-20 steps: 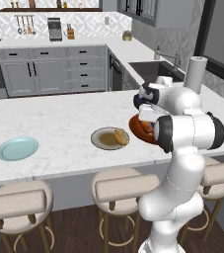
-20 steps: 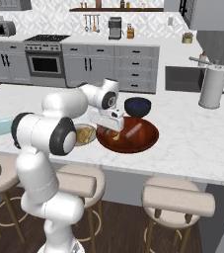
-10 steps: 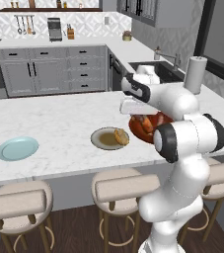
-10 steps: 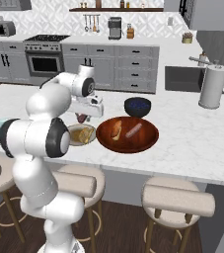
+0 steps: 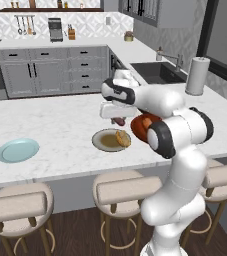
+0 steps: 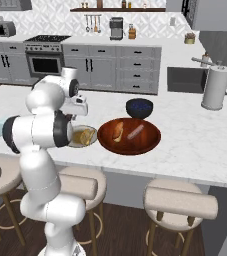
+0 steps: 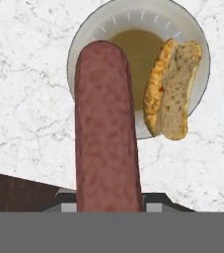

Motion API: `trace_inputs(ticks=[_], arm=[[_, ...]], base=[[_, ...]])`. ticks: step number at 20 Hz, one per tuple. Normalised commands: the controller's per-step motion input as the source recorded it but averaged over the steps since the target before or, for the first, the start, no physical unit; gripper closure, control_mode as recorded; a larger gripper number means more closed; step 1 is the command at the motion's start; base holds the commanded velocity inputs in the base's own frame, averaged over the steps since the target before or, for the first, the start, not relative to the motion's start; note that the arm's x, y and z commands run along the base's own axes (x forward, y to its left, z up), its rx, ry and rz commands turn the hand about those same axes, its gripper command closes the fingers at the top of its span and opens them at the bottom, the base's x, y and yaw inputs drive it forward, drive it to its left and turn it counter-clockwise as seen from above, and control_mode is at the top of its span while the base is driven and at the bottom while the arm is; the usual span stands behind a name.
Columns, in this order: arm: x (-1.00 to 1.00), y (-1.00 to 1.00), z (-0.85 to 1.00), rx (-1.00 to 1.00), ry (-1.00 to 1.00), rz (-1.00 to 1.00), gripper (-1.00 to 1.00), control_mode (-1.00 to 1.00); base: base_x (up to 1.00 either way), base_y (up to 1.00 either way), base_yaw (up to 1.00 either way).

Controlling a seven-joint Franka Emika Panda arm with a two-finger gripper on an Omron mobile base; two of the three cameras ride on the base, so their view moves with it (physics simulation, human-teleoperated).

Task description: Place one bun and one sausage from the bowl on each plate.

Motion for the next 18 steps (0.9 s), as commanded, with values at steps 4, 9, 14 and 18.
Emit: trace_inputs(ticks=[4, 9, 14, 18], arm=[[0.53, 0.19, -0.18, 0.0, 0.01, 0.01, 1.0, -1.0], [0.28, 0.01, -0.73, 0.0, 0.0, 0.0, 1.0, -1.0], [0.08, 0.01, -0.78, 0.0, 0.0, 0.0, 1.0, -1.0], [0.36, 0.01, -0.26, 0.0, 0.0, 0.0, 1.0, -1.0]], base=[[0.0, 0.0, 0.0], [0.0, 0.0, 0.0], [0.0, 0.0, 0.0], [0.0, 0.0, 0.0]])
